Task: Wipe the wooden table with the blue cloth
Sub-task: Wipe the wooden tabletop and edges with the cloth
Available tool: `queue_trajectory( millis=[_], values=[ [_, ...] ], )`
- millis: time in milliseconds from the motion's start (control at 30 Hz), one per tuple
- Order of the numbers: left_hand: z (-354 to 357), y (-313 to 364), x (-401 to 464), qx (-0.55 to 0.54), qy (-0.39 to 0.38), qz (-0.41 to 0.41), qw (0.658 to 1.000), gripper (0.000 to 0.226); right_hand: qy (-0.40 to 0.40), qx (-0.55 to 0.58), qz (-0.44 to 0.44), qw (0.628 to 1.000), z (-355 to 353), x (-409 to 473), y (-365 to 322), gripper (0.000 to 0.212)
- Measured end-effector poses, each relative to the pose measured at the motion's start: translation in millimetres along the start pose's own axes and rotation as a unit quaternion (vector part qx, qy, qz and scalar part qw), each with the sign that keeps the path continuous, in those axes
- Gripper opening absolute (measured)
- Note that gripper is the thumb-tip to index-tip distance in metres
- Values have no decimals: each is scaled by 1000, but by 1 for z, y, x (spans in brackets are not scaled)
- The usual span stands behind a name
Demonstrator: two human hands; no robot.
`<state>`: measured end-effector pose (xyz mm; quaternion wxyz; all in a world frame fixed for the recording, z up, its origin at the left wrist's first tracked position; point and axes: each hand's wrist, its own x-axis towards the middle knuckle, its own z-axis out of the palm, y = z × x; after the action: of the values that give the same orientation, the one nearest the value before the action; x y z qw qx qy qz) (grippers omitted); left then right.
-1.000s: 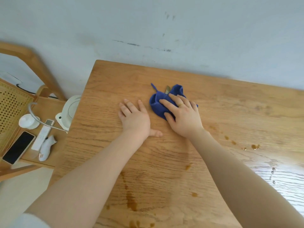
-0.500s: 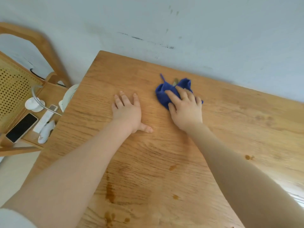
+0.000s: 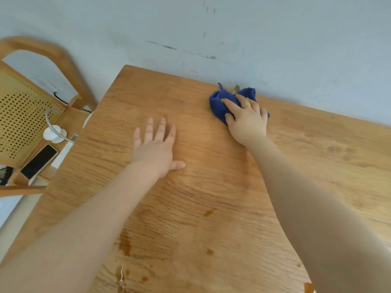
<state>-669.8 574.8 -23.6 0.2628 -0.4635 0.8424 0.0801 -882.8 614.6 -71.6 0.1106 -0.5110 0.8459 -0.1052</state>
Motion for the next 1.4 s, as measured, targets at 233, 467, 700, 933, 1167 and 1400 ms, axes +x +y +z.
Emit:
queue_trajectory(
  millis=[233,467,700,933,1167,1400],
  values=[
    [-6,41,-6,-69,-6,94,993,103,-28,-5,-151,988,-4,-57,24,49],
    [-6,83,-16,17,8,59,998,117,-17,-30,-38,999,-19,15,56,42],
    [-6,97,-19,-48,-4,11,999,124,-1,-18,-70,997,-11,-49,40,50],
    [-5,98,-21,-38,3,6,999,121,-42,-12,-186,982,-12,-81,52,58],
    [-2,98,-12,-34,-1,5,999,120,52,-23,-26,998,-18,1,79,46],
    [-1,96,-14,-41,5,10,999,120,19,-9,-53,998,-15,-51,65,44]
  ],
)
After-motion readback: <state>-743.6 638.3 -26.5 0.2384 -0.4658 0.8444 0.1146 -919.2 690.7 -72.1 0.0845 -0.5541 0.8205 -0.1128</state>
